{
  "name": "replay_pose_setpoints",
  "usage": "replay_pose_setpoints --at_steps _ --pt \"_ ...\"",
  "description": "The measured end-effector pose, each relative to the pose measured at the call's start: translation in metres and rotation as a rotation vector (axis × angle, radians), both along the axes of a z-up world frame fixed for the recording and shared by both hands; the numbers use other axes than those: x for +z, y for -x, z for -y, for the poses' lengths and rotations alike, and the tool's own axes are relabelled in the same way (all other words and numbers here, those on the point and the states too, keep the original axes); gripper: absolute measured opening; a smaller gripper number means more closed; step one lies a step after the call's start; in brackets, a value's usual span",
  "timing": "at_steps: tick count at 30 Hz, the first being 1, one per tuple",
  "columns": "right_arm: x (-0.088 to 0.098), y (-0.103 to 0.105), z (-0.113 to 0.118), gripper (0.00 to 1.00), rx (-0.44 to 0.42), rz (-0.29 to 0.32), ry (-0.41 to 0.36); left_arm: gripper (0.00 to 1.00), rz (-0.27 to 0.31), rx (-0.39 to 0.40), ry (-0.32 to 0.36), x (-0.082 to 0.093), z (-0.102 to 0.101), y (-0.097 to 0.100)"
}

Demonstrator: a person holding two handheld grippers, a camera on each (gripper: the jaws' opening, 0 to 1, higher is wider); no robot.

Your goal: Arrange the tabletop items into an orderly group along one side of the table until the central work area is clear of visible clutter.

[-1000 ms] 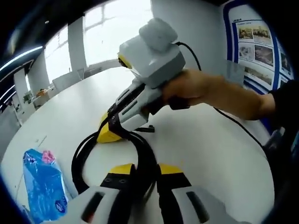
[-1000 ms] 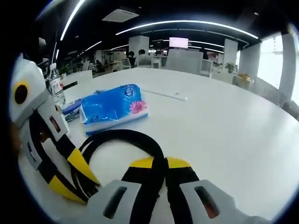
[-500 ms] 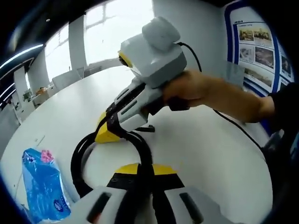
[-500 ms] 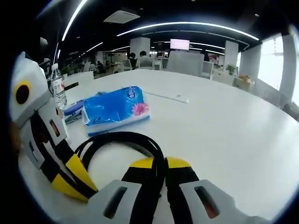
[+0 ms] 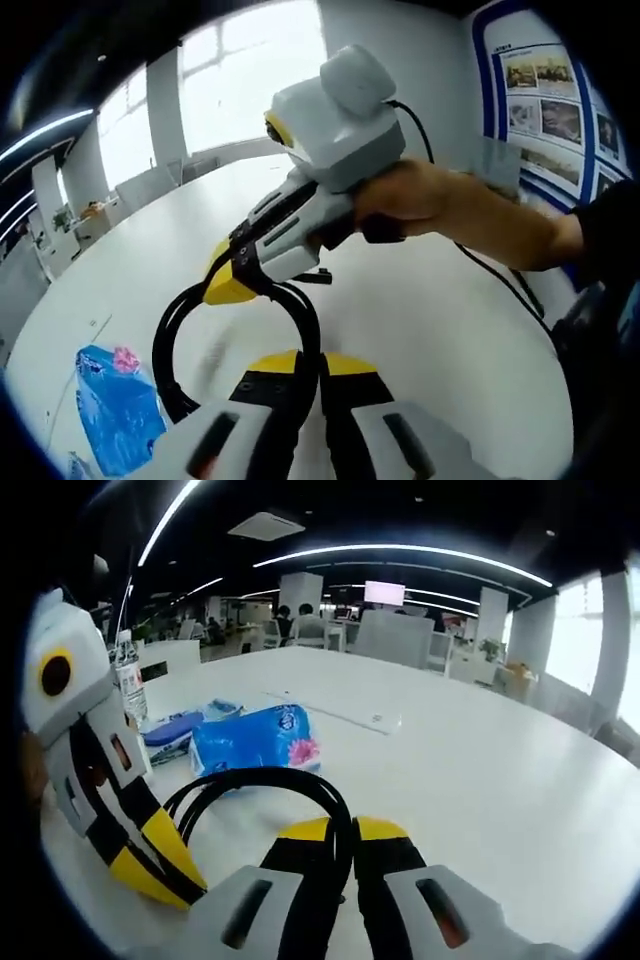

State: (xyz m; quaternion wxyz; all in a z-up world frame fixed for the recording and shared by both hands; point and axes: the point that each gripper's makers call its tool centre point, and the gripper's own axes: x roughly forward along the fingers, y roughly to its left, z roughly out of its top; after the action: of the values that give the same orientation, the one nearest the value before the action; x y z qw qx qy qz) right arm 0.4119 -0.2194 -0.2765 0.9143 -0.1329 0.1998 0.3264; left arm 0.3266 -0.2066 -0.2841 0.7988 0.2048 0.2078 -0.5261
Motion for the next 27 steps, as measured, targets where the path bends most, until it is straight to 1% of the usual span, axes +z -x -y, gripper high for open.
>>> replay_pose_setpoints --at_steps 6,10,13,17,27 --pt "0.014 -0.001 -0.003 0.05 0.008 0.021 -0.004 0.04 0.018 0.000 0.000 0.010 -0.003 0.001" --pt "0.017 -0.001 -0.003 0.05 0.012 0.028 -0.008 0.04 0.027 0.001 0.000 0.013 -0.004 0.005" --pt "0.018 0.001 -0.005 0.05 0.016 0.032 -0.007 0.04 0.033 0.001 -0.001 0.016 -0.005 0.002" --pt "0.019 0.004 -0.007 0.05 0.019 0.037 -0.011 0.04 0.039 -0.001 0.001 0.018 -0.006 0.004" --pt "0.015 0.023 -0.005 0.05 0.026 0.031 -0.018 0.04 0.040 -0.021 0.007 0.009 -0.001 0.040"
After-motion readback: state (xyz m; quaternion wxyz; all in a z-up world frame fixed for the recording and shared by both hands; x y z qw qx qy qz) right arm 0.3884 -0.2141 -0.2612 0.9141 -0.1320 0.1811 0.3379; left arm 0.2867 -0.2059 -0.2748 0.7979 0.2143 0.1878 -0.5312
